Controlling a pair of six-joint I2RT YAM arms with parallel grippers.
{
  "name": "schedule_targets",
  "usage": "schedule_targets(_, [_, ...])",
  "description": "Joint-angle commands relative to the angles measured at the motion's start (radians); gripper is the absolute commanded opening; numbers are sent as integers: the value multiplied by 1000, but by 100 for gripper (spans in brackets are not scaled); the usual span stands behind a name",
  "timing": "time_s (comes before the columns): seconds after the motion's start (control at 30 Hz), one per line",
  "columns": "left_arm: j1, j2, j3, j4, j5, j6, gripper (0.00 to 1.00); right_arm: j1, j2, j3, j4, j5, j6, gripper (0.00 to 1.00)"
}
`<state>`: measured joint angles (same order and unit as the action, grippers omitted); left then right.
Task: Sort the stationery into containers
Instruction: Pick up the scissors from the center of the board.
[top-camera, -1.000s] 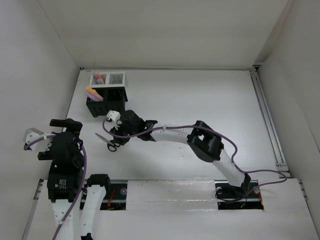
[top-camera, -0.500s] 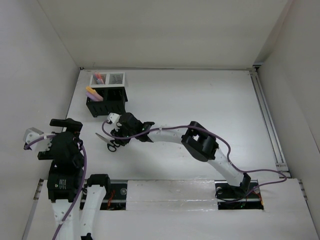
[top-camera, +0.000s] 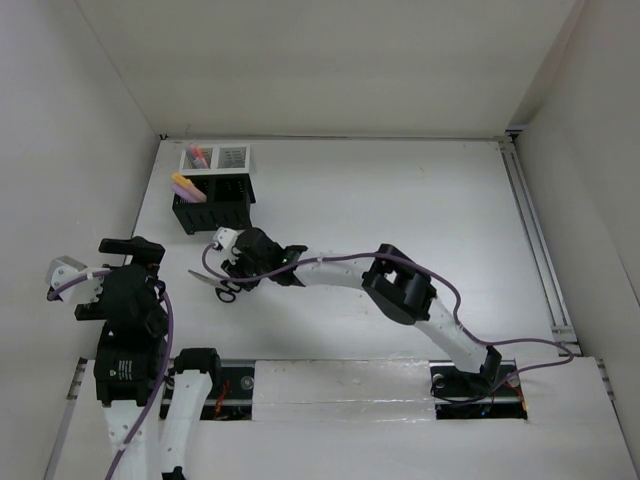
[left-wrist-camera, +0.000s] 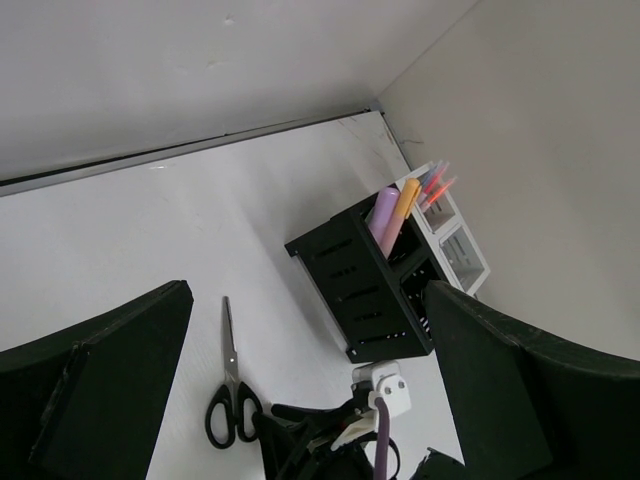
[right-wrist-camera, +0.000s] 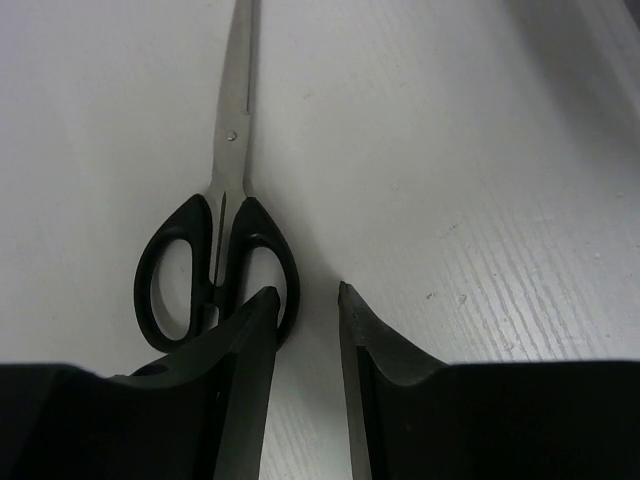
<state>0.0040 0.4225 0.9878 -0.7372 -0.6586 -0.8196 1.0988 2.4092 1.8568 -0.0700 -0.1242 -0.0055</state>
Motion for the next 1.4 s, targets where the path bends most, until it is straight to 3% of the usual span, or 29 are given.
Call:
schedule_targets(0.0, [2,-7,-8,33,-1,14,100,27,27,36,-60,69,-34,36])
schedule_targets(0.23, [2,-16,-8,33,-1,14,100,38,45,27,-71,92,-34,27])
schedule_targets(0.43, [2,-16,-8,33,-1,14,100,47,56,-4,-71,101,-34,0])
schedule_targets(0.63, [2,-16,-8,33,-1,14,100,47,-10,-122,-33,116,-22,0])
schedule_targets(0.9, [2,-16,-17,64,76,77,100,47,-341,-366,52,294,84,0])
schedule_targets(1.13, [2,53,29,108,339,158,100,47,-648,-537,61,513,202,0])
schedule_targets(1.23, [2,97,38,126,558,168,100,47,-734,-551,35,613,237,0])
schedule_targets(1.27, [2,122,38,168,699,168,100,47,-748,-551,35,630,251,0])
schedule_targets(1.37, [2,143,-20,284,874,122,100,47,-789,-528,-4,713,304,0])
